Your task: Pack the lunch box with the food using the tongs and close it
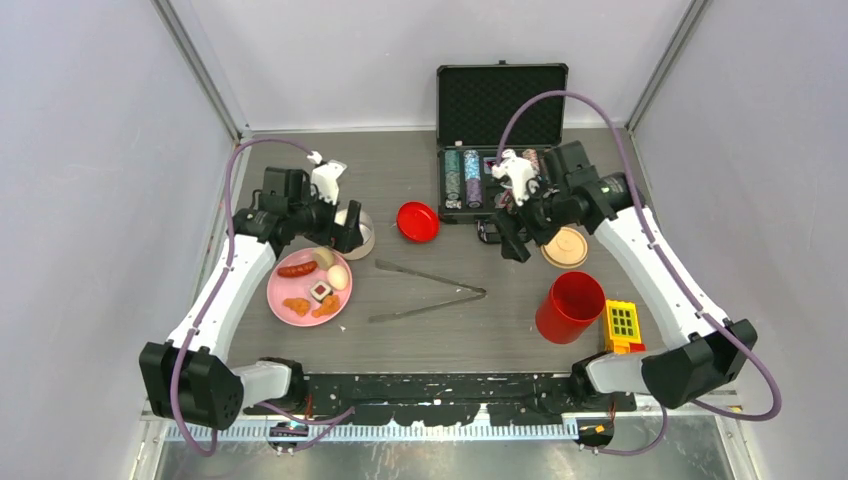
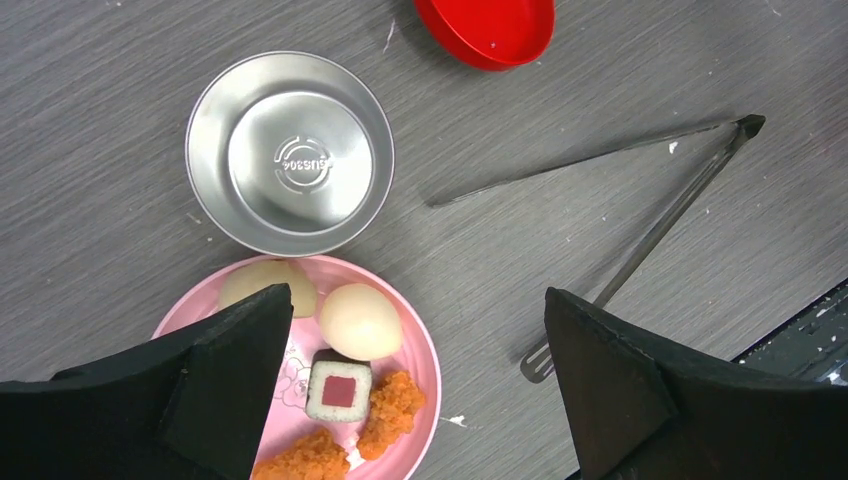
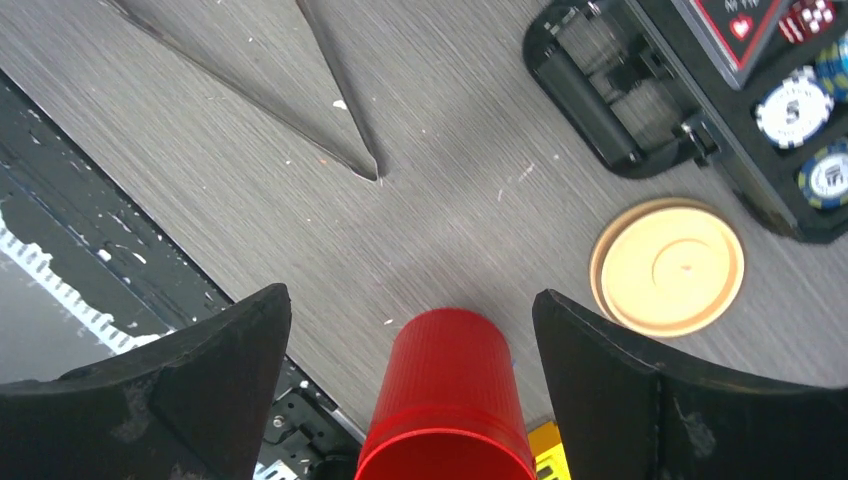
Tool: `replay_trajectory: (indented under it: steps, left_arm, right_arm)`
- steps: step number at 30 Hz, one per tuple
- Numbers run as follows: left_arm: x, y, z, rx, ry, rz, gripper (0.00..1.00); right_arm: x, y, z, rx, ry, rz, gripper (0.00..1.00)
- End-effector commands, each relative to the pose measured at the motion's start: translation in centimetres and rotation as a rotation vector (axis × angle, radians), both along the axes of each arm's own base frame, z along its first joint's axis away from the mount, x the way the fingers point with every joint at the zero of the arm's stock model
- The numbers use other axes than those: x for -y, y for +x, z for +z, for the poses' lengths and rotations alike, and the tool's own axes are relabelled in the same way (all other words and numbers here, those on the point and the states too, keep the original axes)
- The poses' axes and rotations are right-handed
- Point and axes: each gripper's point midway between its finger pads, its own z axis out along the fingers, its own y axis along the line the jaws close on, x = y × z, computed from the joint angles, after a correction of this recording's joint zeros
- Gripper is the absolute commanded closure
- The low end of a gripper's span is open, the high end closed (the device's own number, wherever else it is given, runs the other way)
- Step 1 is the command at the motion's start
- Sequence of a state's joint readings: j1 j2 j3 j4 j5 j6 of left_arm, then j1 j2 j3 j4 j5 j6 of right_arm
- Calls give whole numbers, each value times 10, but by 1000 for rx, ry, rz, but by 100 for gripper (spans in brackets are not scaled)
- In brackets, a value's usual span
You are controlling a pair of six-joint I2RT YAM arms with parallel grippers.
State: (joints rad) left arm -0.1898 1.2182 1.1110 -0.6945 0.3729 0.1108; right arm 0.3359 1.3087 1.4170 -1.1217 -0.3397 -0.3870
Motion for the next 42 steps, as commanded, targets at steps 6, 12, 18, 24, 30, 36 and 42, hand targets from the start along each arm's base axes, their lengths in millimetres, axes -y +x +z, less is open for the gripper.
replay_trajectory:
  steps: [6, 12, 18, 24, 30, 36, 42]
  left_arm:
    - [27, -19, 17, 137, -65, -263, 0]
    - [50, -24, 1, 186, -21, -508, 0]
    - [57, -26, 7, 186, -70, -518, 0]
    - [48, -26, 23, 238, -99, -396, 0]
    - [34, -23, 44, 237, -177, -304, 0]
    - [32, -19, 57, 221, -266, -255, 0]
    - [30, -13, 62, 190, -338, -207, 0]
  right_arm:
    - [-50, 11, -5, 100, 43, 91, 5]
    - [-72, 6, 3, 75, 174, 113, 5]
    - [-88, 8, -14, 37, 202, 210, 1]
    - [-96, -3, -65, -82, 26, 307, 1]
    - [-100, -11, -113, -40, -157, 395, 0]
    - [-109, -18, -145, -27, -213, 459, 1]
    - [-110, -17, -173, -4, -270, 517, 1]
